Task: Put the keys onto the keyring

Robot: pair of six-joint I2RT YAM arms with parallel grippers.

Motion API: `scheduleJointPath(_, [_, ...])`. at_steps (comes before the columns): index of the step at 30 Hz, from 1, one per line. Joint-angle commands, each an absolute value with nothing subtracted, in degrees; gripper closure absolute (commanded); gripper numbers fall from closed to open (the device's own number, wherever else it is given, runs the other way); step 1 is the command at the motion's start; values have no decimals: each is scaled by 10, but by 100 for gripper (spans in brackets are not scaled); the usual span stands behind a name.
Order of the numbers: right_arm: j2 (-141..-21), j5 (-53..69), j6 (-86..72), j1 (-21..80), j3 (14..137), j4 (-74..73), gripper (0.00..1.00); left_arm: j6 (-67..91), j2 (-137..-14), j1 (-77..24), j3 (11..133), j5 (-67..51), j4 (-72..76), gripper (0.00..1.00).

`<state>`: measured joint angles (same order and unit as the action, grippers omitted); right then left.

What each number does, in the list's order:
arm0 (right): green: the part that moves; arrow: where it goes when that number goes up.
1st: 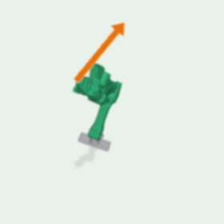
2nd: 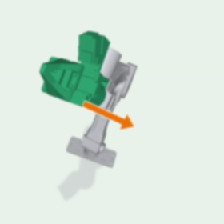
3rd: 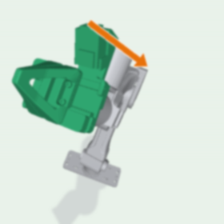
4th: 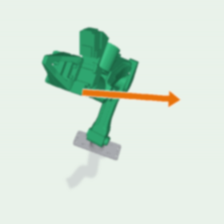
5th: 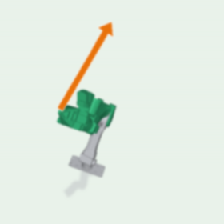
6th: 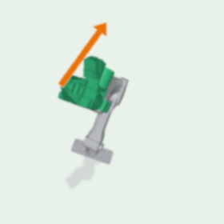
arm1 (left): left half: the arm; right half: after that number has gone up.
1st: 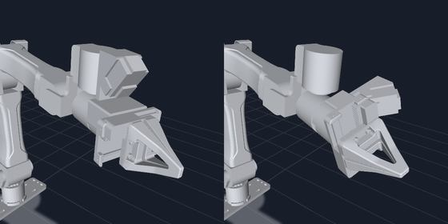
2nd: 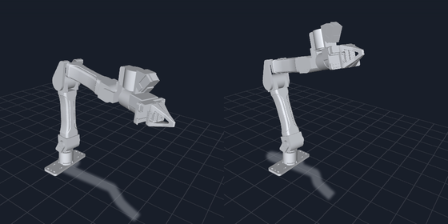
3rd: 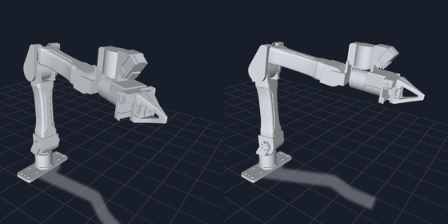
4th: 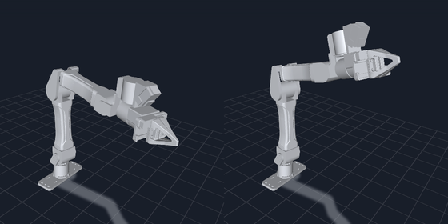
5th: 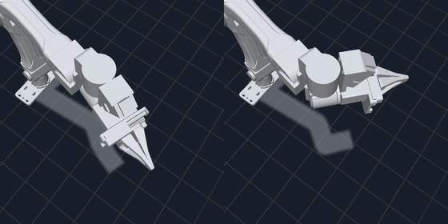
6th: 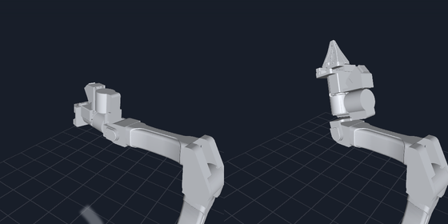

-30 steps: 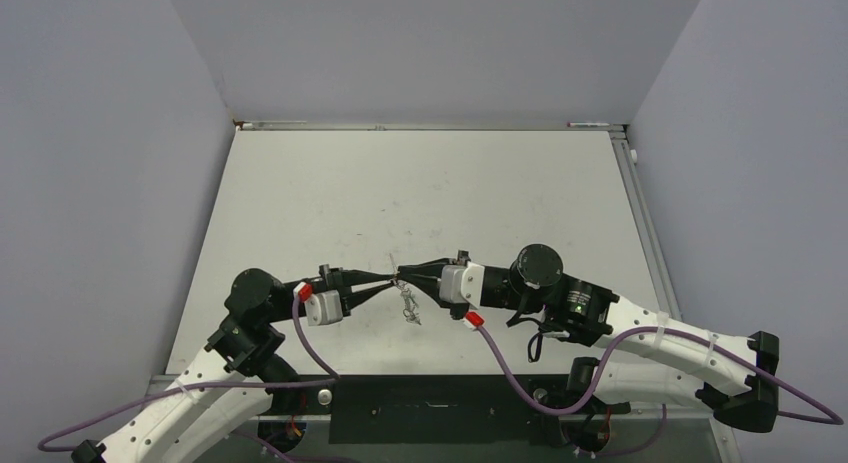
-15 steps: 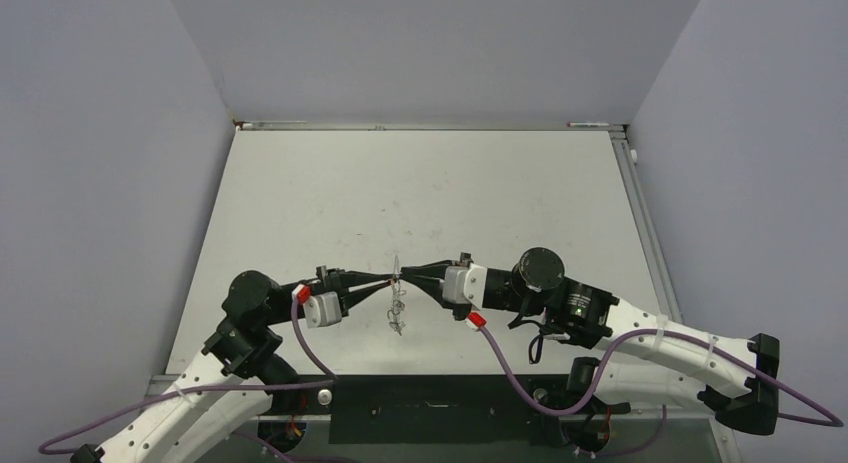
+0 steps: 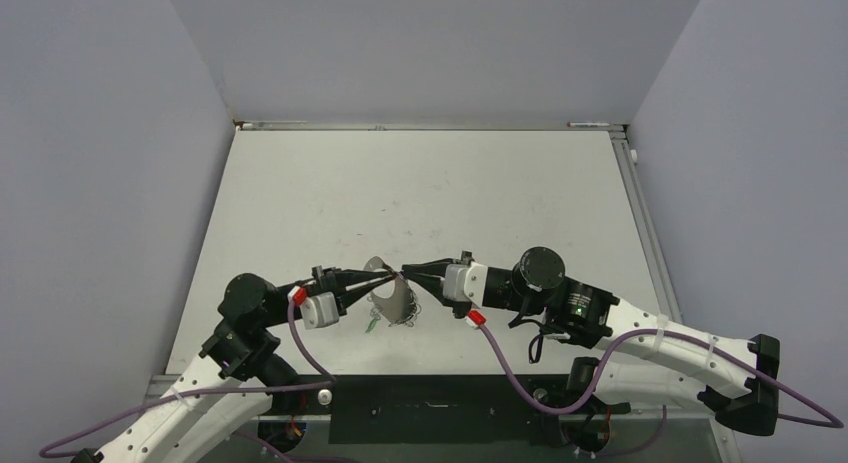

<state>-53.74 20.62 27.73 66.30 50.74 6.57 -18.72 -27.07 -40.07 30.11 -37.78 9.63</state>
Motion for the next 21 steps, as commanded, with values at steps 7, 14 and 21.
scheduleJointPath(7, [-540,215,272,656,523,86,95,-206,-304,-399,327,-388,84,100])
scheduleJointPath(14, [-543,220,273,657,530,83,95,-203,-300,-399,323,-384,88,73])
scheduleJointPath(21, [-540,214,274,657,528,78,95,-212,-280,-399,320,-372,87,62])
